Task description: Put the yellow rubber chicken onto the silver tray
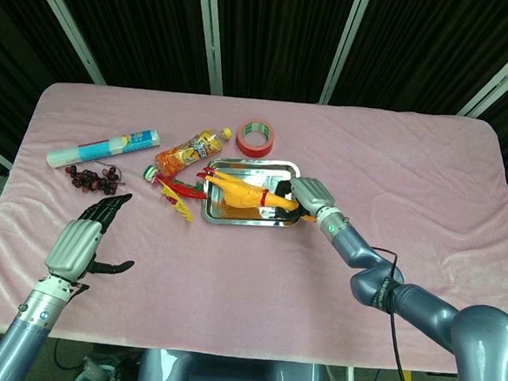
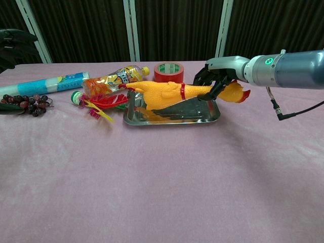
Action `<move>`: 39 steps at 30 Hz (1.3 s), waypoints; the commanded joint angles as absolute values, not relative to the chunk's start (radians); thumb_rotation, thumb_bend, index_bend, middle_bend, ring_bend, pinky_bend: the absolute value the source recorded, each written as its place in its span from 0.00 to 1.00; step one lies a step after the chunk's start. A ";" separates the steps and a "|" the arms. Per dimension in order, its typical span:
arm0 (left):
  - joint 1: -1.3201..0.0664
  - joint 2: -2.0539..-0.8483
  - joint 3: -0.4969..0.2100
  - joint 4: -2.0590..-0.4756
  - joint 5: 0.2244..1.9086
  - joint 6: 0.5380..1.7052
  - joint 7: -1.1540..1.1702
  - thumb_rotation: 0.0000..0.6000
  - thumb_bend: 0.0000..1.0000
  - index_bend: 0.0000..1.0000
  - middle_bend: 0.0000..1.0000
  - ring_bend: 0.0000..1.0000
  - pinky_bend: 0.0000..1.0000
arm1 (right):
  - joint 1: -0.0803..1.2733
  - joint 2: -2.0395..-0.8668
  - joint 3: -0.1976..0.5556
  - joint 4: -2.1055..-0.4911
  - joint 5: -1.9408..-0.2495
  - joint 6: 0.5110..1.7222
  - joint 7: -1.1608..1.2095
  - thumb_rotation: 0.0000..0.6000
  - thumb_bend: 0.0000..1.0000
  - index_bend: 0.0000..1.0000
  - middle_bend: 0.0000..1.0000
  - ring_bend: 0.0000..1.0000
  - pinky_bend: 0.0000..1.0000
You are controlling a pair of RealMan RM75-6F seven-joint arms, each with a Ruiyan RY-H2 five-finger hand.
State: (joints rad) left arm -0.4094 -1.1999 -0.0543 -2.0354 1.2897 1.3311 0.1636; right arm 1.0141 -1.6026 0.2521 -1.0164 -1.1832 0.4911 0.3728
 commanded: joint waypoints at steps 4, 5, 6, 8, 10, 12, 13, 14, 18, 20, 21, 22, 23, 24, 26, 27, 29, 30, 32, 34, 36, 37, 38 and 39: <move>-0.406 -1.203 -0.062 -2.032 1.290 1.320 0.159 1.00 0.04 0.01 0.07 0.07 0.14 | 1.016 -1.599 0.256 -1.029 -1.163 0.488 0.345 1.00 0.32 0.06 0.18 0.08 0.13; -0.406 -1.203 -0.063 -2.032 1.291 1.319 0.159 1.00 0.04 0.01 0.07 0.07 0.14 | 1.016 -1.599 0.256 -1.030 -1.160 0.488 0.341 1.00 0.29 0.03 0.16 0.06 0.12; -0.406 -1.203 -0.064 -2.032 1.291 1.318 0.160 1.00 0.04 0.01 0.07 0.07 0.14 | 1.017 -1.599 0.257 -1.031 -1.157 0.489 0.336 1.00 0.26 0.01 0.14 0.05 0.10; -0.404 -1.204 -0.068 -2.032 1.291 1.317 0.161 1.00 0.04 0.01 0.07 0.07 0.14 | 1.017 -1.598 0.260 -1.035 -1.149 0.489 0.327 1.00 0.22 0.00 0.10 0.03 0.08; -0.402 -1.204 -0.072 -2.031 1.291 1.317 0.160 1.00 0.04 0.01 0.07 0.07 0.14 | 1.018 -1.597 0.262 -1.039 -1.144 0.492 0.318 1.00 0.18 0.00 0.07 0.02 0.07; -0.401 -1.204 -0.074 -2.031 1.291 1.315 0.159 1.00 0.04 0.01 0.07 0.07 0.14 | 1.017 -1.597 0.265 -1.042 -1.139 0.495 0.312 1.00 0.18 0.00 0.06 0.01 0.06; -0.401 -1.204 -0.075 -2.030 1.291 1.313 0.160 1.00 0.04 0.01 0.07 0.07 0.14 | 1.017 -1.597 0.266 -1.043 -1.138 0.497 0.309 1.00 0.18 0.00 0.06 0.01 0.06; -0.400 -1.204 -0.077 -2.030 1.291 1.312 0.161 1.00 0.04 0.01 0.07 0.07 0.14 | 1.016 -1.596 0.267 -1.045 -1.138 0.501 0.306 1.00 0.18 0.00 0.06 0.01 0.06; -0.397 -1.200 -0.083 -2.031 1.292 1.313 0.160 1.00 0.04 0.01 0.07 0.07 0.14 | 1.006 -1.575 0.280 -1.071 -1.139 0.521 0.314 1.00 0.18 0.00 0.06 0.01 0.07; -0.394 -1.193 -0.088 -2.031 1.292 1.318 0.160 1.00 0.04 0.01 0.07 0.07 0.14 | 0.991 -1.553 0.291 -1.094 -1.145 0.549 0.328 1.00 0.17 0.01 0.09 0.05 0.10; -0.391 -1.187 -0.092 -2.030 1.291 1.324 0.160 1.00 0.04 0.01 0.07 0.07 0.14 | 0.977 -1.536 0.297 -1.112 -1.151 0.570 0.339 1.00 0.17 0.03 0.12 0.08 0.13; -0.388 -1.181 -0.095 -2.030 1.291 1.329 0.159 1.00 0.04 0.01 0.07 0.07 0.14 | 0.963 -1.519 0.301 -1.131 -1.158 0.589 0.352 1.00 0.17 0.05 0.14 0.11 0.15; -0.383 -1.173 -0.099 -2.028 1.289 1.336 0.160 1.00 0.04 0.01 0.07 0.07 0.14 | 0.945 -1.498 0.308 -1.151 -1.162 0.612 0.370 1.00 0.19 0.10 0.18 0.14 0.18; -0.379 -1.166 -0.102 -2.025 1.287 1.342 0.160 1.00 0.04 0.01 0.07 0.07 0.14 | 0.927 -1.478 0.312 -1.171 -1.170 0.633 0.386 1.00 0.21 0.15 0.21 0.18 0.21; -0.371 -1.153 -0.106 -2.016 1.281 1.353 0.166 1.00 0.04 0.02 0.08 0.07 0.14 | 0.891 -1.444 0.316 -1.197 -1.184 0.680 0.411 1.00 0.27 0.22 0.25 0.23 0.25; -0.365 -1.144 -0.108 -2.009 1.275 1.361 0.171 1.00 0.04 0.03 0.08 0.07 0.14 | 0.866 -1.423 0.316 -1.211 -1.192 0.713 0.424 1.00 0.30 0.25 0.27 0.25 0.26; -0.357 -1.128 -0.109 -1.995 1.266 1.368 0.177 1.00 0.05 0.07 0.08 0.07 0.14 | 0.824 -1.393 0.310 -1.229 -1.211 0.767 0.443 1.00 0.33 0.27 0.29 0.26 0.27; -0.351 -1.119 -0.110 -1.988 1.261 1.370 0.174 1.00 0.05 0.08 0.08 0.07 0.14 | 0.799 -1.375 0.305 -1.240 -1.221 0.795 0.458 1.00 0.35 0.27 0.29 0.27 0.28; -0.340 -1.106 -0.111 -1.975 1.253 1.377 0.158 1.00 0.06 0.10 0.09 0.07 0.14 | 0.757 -1.346 0.295 -1.258 -1.232 0.837 0.481 1.00 0.36 0.27 0.29 0.27 0.28; -0.324 -1.098 -0.114 -1.949 1.247 1.395 0.143 1.00 0.07 0.11 0.09 0.07 0.14 | 0.706 -1.313 0.277 -1.275 -1.248 0.889 0.492 1.00 0.37 0.27 0.29 0.27 0.28; -0.310 -1.100 -0.115 -1.922 1.248 1.418 0.148 1.00 0.07 0.11 0.10 0.07 0.13 | 0.670 -1.296 0.262 -1.280 -1.266 0.941 0.477 1.00 0.38 0.27 0.29 0.27 0.28; -0.301 -1.103 -0.113 -1.903 1.252 1.434 0.158 1.00 0.07 0.11 0.10 0.07 0.13 | 0.646 -1.290 0.253 -1.277 -1.270 0.978 0.456 1.00 0.38 0.27 0.29 0.27 0.28; -0.294 -1.107 -0.109 -1.888 1.259 1.445 0.165 1.00 0.07 0.11 0.10 0.07 0.13 | 0.625 -1.288 0.246 -1.279 -1.272 1.009 0.438 1.00 0.38 0.27 0.29 0.26 0.28; -0.285 -1.108 -0.102 -1.875 1.267 1.455 0.170 1.00 0.07 0.11 0.10 0.07 0.13 | 0.601 -1.282 0.239 -1.285 -1.272 1.041 0.422 1.00 0.38 0.27 0.29 0.24 0.27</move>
